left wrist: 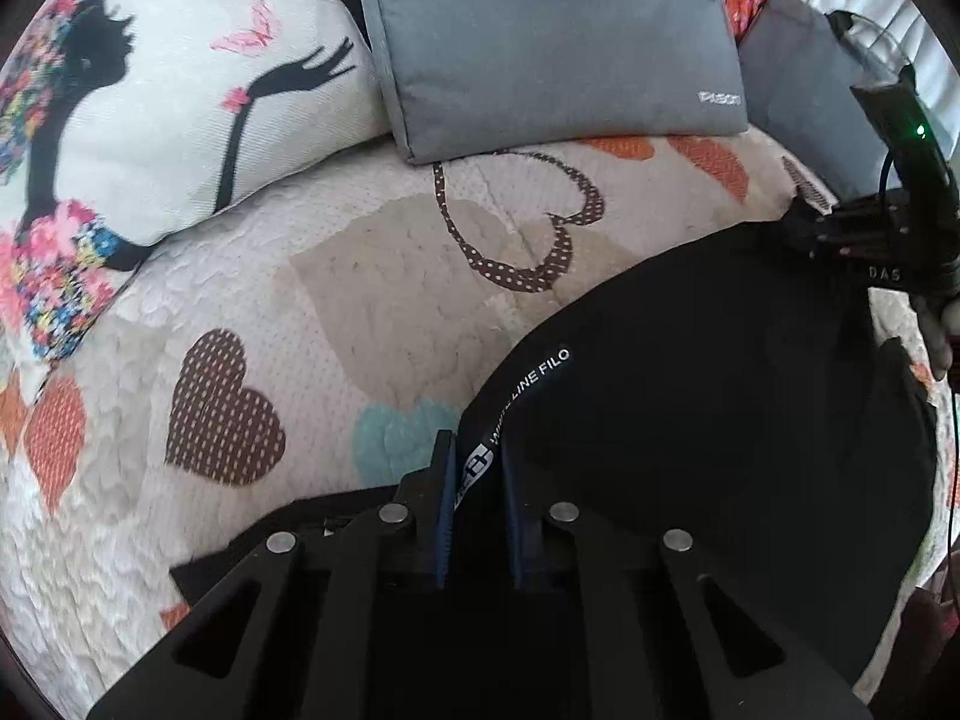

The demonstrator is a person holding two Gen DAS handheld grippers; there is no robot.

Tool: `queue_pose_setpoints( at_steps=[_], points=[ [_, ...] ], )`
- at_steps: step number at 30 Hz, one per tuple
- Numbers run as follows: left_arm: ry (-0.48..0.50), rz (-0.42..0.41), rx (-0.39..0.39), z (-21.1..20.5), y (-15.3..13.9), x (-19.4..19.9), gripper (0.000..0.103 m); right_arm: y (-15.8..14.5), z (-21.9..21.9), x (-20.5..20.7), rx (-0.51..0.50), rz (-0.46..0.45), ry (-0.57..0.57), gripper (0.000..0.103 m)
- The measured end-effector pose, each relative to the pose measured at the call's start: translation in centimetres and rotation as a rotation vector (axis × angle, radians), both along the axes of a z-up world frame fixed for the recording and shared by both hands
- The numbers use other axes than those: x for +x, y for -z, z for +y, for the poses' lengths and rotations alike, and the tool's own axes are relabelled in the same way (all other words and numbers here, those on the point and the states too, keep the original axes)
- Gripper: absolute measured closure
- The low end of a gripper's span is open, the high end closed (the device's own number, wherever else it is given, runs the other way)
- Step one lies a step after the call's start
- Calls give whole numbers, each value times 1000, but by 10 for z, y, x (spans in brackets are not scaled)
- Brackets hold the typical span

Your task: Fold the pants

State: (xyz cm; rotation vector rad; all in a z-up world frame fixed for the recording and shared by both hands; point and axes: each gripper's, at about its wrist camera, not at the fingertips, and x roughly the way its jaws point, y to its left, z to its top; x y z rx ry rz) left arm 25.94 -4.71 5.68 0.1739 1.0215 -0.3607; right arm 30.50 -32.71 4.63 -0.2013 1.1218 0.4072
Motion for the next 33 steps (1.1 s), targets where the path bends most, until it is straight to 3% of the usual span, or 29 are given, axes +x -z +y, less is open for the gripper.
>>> queue_pose_setpoints(
  at_steps=[12,19,24,30,33],
  points=[
    [-41,-99,-39,12,-48,-105,90,-49,-14,-95,109,-45,39,96],
    [-95,-131,-112,15,-65,-179,89,-41,-28,-174,175,-26,73,95],
    [-117,-78,-127,12,-49,-222,87,-20,-36,-219,232,31,105,95],
    [-143,-24,-88,5,-18,-261,83,7,-48,-260,263,94,148,94],
    [-170,27,-131,9,-13,-271,83,10,-56,-272,244,84,173,92]
  ],
)
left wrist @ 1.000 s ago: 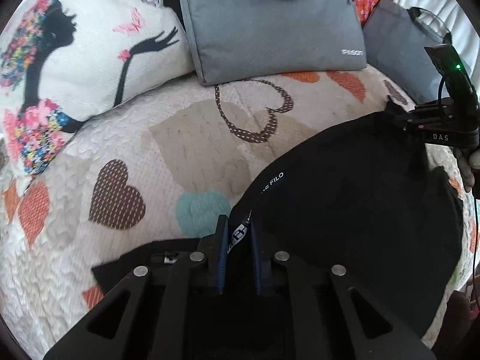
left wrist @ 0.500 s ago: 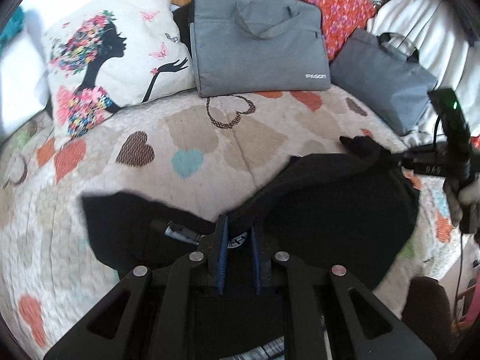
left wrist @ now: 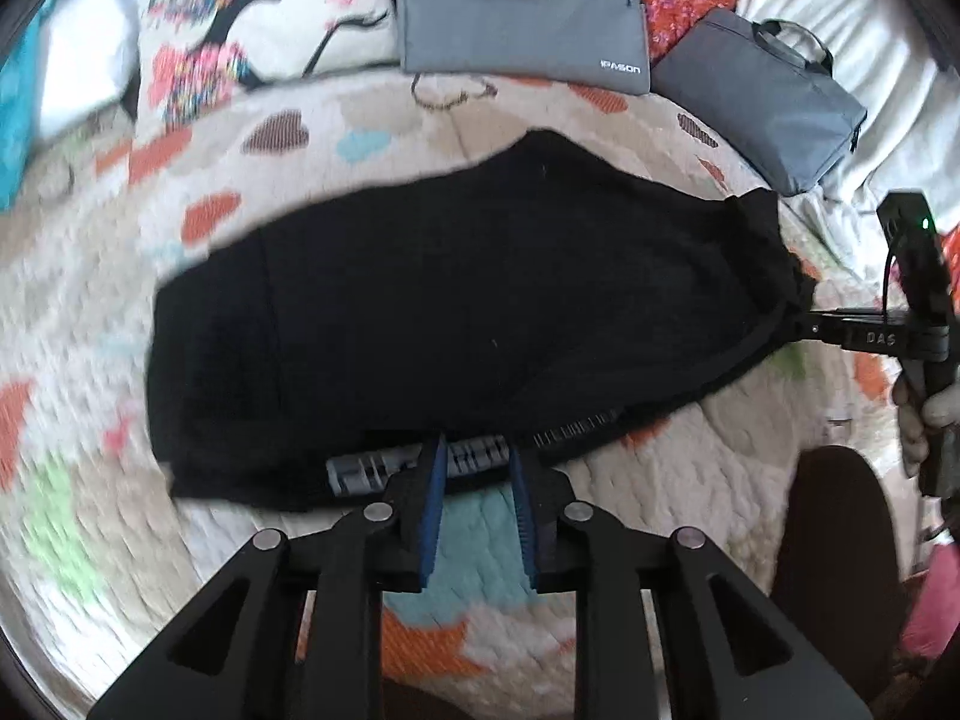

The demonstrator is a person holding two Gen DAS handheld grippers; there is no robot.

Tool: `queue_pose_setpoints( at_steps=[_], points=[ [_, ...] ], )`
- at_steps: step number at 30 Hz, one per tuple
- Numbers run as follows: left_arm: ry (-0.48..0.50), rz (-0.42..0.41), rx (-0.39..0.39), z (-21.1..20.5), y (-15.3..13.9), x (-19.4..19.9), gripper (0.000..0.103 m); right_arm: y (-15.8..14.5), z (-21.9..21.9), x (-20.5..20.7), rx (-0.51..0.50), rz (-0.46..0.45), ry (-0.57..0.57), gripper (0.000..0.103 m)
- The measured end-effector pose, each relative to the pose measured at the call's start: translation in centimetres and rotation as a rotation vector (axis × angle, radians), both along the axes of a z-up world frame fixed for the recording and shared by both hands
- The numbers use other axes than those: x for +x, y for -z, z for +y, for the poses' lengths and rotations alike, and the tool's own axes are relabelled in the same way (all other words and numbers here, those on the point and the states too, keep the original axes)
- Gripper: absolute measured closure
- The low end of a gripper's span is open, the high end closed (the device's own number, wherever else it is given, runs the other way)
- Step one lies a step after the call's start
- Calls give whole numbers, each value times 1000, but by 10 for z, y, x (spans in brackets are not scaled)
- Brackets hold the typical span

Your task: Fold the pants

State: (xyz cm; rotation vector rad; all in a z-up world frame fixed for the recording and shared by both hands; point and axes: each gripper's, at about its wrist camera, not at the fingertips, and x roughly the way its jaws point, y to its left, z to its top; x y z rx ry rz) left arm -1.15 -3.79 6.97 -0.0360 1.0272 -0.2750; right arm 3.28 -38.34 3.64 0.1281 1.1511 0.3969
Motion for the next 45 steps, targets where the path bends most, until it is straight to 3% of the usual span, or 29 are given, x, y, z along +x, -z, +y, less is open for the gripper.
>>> queue_pose_setpoints(
  at_steps=[3,4,6,9,13,17,18,19,21,23,25,28,31,35,40,42,45],
  points=[
    [-31,-3,-46,12,-8,-15,81,-8,-13,-10,5,-2,41,69],
    [-46,-13,-63,18,-14,-22,79,-12,-17,-14,-1,-11,54,56],
    [-70,-31,-85,27,-22,-33,70,-27,-24,-22,-72,-66,101,41],
    [-113,-59,-118,39,-34,-45,69,-49,-29,-21,-161,-159,153,39],
    [-153,-85,-135,41,-44,-49,64,-63,-4,4,-233,-215,149,23],
    [-160,-108,-139,32,-51,-52,63,-39,39,46,-444,-200,135,20],
    [-165,-109,-141,31,-53,-54,63,-25,47,60,-504,-164,115,25],
    [-169,-110,-145,32,-54,-55,63,-16,50,66,-529,-137,95,39],
    [-173,-115,-149,38,-56,-58,59,-9,45,68,-562,-131,79,42],
    [-181,-121,-164,45,-56,-60,57,-15,24,60,-563,-163,106,39],
    [-194,-110,-192,50,-52,-58,57,-21,-16,52,-555,-168,185,26],
    [-212,-89,-226,51,-44,-53,57,-19,-89,41,-561,-107,355,20],
    [-216,-64,-218,44,-37,-50,57,-22,-153,26,-545,-52,559,21],
    [-213,-53,-220,41,-34,-50,57,-46,-187,5,-436,-111,695,21],
    [-229,-57,-210,41,-37,-51,57,-75,-142,10,-194,-247,529,20],
    [-236,-60,-217,44,-39,-52,57,-75,-113,26,-147,-236,426,20],
    [-255,-80,-223,51,-44,-54,56,-71,-75,47,-156,-238,315,20]
  ],
)
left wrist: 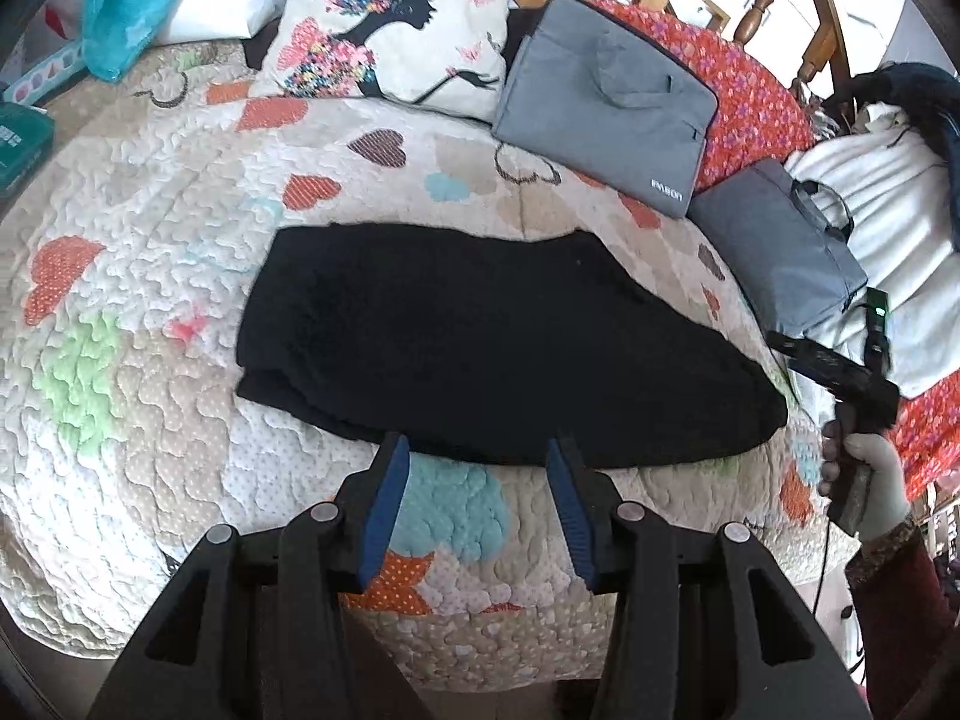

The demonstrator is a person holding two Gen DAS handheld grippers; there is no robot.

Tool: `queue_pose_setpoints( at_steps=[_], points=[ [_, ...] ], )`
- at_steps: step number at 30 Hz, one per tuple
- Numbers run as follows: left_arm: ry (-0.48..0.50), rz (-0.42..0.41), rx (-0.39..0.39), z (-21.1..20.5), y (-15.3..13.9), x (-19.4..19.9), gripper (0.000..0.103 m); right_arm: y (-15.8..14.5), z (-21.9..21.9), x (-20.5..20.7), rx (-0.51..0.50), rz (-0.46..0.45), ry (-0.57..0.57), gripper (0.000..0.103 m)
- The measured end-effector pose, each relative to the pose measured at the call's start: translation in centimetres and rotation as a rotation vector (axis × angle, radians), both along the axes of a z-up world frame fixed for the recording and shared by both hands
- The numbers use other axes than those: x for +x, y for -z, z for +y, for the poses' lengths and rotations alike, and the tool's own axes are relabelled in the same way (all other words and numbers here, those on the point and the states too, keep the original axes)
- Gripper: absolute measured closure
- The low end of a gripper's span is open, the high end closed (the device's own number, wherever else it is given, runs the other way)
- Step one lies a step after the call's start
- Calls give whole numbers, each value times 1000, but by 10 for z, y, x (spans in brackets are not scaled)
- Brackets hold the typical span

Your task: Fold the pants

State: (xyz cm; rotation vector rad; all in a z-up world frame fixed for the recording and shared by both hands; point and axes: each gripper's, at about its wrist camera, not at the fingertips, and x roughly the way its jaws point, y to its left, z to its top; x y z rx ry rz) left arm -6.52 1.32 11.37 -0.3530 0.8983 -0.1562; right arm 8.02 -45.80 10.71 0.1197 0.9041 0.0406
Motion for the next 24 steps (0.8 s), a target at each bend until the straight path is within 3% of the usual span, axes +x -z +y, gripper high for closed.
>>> queue_pose_setpoints(
  at_steps=[5,8,12,17,18,21,24],
  points=[
    [-49,-10,9,18,2,17,50,5,82,30,10,31,-201,21],
    [-95,5,-62,36,13,28,50,8,125,50,53,44,-311,20],
    [-145,21,-129,59,28,42,50,12,177,72,45,54,-411,20],
    [-135,15,-135,70,38,61,50,34,219,105,22,130,-480,21],
    [-128,22,-122,70,41,66,50,41,224,109,4,154,-491,26],
    [-117,49,-96,70,52,80,50,55,234,117,4,223,-525,92],
    [-119,38,-96,72,57,85,50,49,234,124,54,222,-498,99]
  ],
)
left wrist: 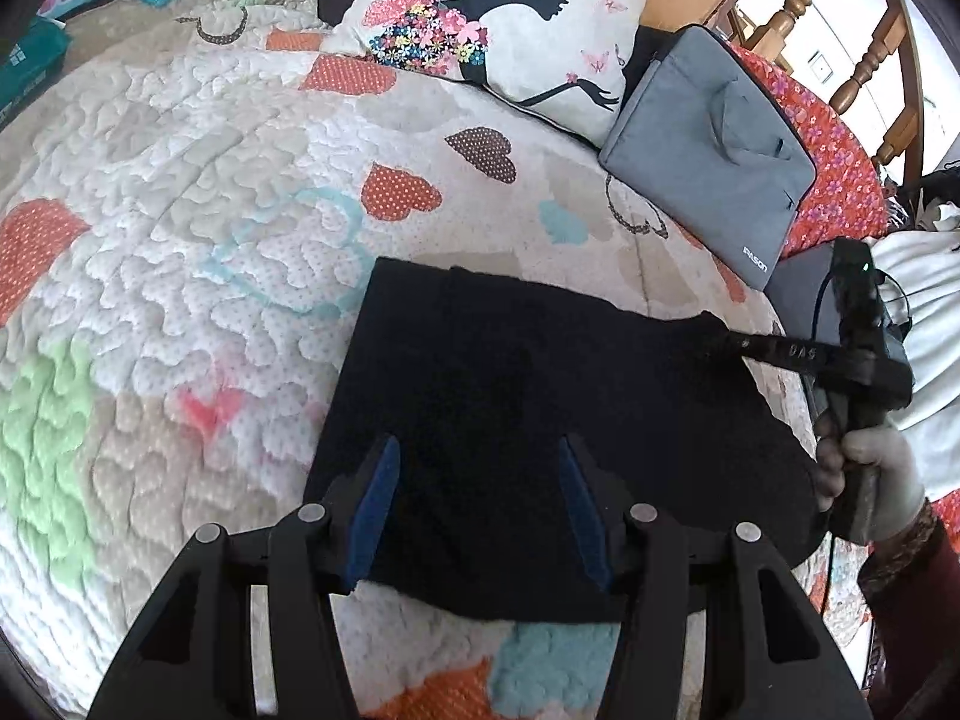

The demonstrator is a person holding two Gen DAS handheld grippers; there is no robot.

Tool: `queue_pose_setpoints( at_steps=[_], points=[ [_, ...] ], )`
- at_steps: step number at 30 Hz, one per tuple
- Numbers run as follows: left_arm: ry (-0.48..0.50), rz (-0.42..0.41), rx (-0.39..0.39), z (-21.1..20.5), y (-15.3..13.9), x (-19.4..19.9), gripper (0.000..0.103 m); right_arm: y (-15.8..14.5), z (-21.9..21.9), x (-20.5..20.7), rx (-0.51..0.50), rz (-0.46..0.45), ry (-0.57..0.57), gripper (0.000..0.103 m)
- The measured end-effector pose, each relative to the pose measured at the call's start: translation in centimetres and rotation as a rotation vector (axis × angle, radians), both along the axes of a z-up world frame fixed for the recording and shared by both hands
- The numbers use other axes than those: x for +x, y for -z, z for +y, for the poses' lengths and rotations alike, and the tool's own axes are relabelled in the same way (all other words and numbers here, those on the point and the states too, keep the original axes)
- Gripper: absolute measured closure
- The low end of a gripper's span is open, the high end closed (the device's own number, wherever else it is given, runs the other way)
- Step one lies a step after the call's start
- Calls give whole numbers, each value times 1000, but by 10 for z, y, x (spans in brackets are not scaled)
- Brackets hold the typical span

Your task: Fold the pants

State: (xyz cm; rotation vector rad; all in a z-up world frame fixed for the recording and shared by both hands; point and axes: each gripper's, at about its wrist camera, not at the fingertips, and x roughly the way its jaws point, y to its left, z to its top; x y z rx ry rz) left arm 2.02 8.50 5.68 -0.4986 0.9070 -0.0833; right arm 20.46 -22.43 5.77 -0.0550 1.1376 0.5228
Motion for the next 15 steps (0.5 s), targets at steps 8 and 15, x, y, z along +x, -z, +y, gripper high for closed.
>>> queue_pose_setpoints(
  at_steps=[8,15],
  points=[
    [-10,-30,-37,7,4,-1,50,-15,7,43,19,-28,66,101],
    [-4,-57,-27,6,4,-5,50,-19,8,24,8,-35,-23,22]
  ],
)
